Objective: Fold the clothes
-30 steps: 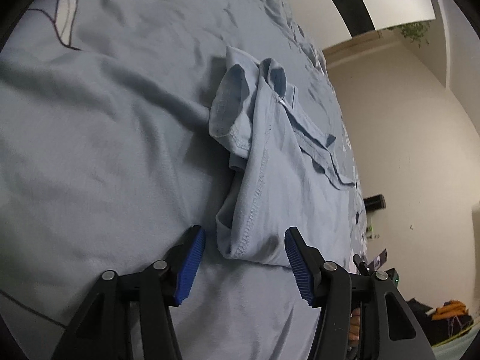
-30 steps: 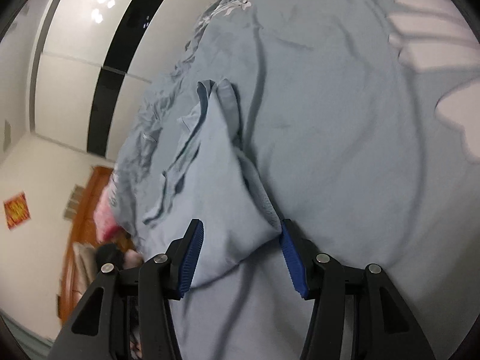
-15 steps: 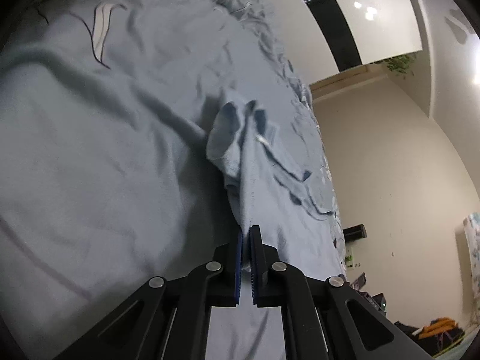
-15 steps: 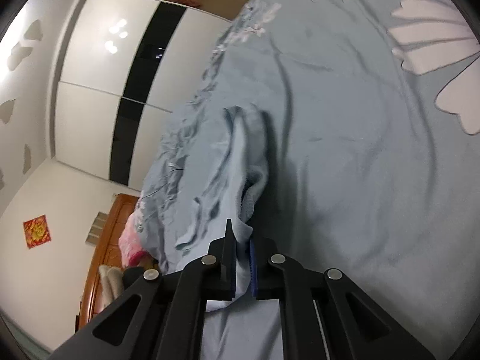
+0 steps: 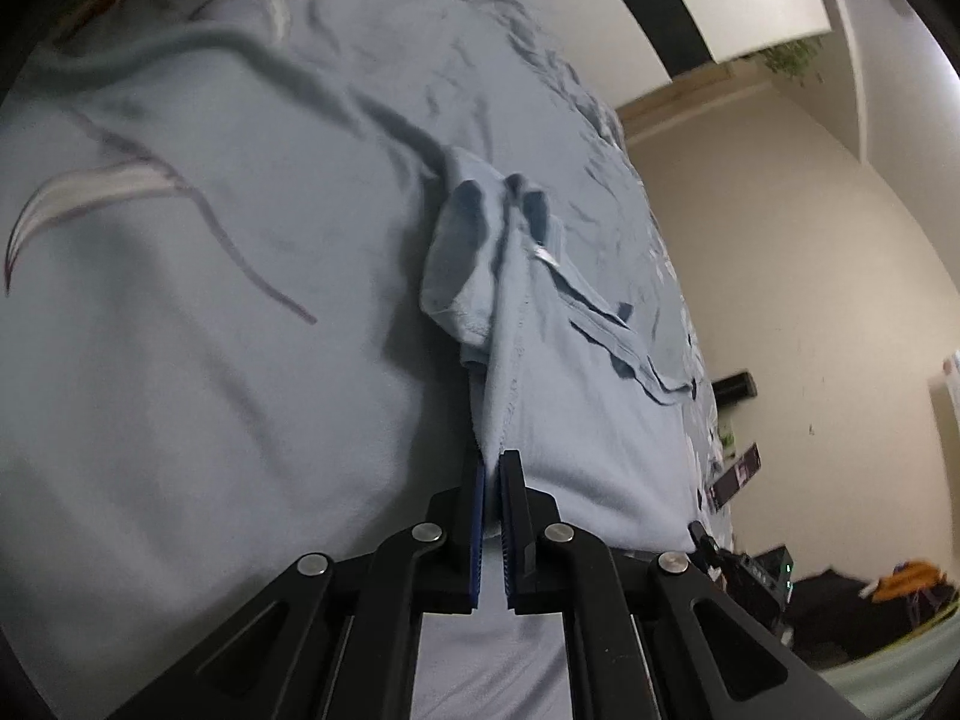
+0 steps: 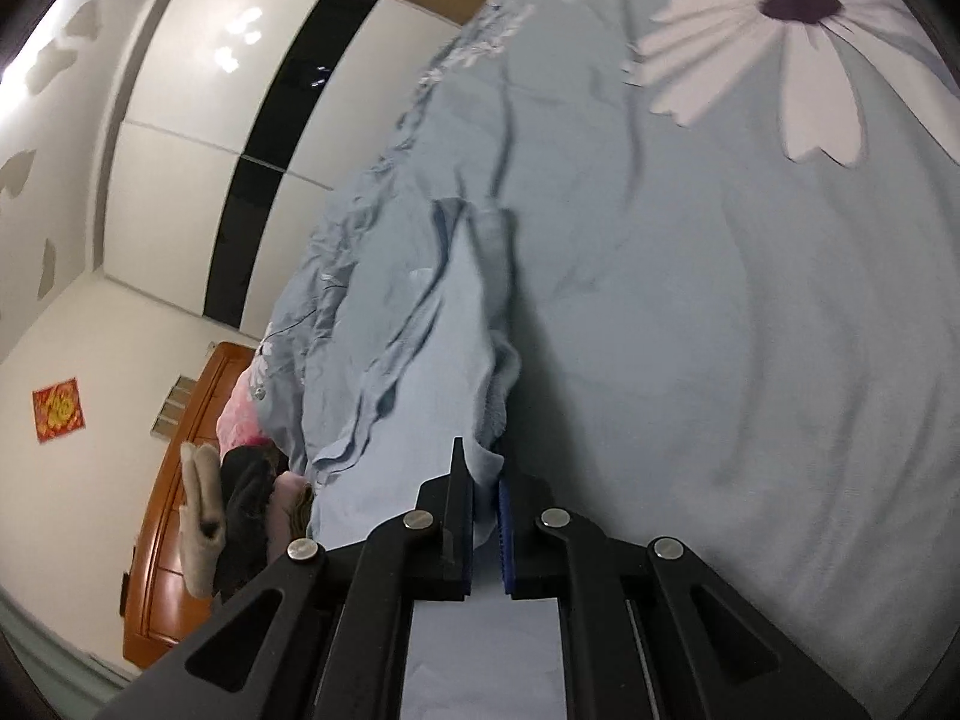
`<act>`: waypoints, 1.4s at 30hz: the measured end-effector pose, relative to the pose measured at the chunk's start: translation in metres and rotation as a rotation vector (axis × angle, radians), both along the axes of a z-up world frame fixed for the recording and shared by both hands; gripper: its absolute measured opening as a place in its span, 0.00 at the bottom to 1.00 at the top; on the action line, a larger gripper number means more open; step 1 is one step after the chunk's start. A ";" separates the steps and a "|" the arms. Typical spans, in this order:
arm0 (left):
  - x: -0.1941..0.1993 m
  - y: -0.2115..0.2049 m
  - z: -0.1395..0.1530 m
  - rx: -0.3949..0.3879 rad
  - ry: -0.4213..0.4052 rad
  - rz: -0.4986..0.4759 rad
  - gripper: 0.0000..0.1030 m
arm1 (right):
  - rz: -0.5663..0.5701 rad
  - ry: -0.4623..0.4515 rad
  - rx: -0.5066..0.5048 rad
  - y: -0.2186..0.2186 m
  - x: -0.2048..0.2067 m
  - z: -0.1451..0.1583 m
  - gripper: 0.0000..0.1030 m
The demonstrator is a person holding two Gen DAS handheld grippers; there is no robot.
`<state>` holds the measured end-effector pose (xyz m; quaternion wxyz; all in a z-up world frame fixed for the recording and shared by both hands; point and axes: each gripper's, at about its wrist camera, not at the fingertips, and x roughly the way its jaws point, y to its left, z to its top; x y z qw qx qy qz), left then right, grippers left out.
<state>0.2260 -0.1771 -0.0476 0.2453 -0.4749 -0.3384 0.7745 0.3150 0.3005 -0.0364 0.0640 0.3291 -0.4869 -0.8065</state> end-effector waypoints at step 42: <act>-0.210 0.032 0.023 -0.179 0.012 -0.024 0.02 | 0.050 -0.218 0.293 0.030 -0.234 0.041 0.02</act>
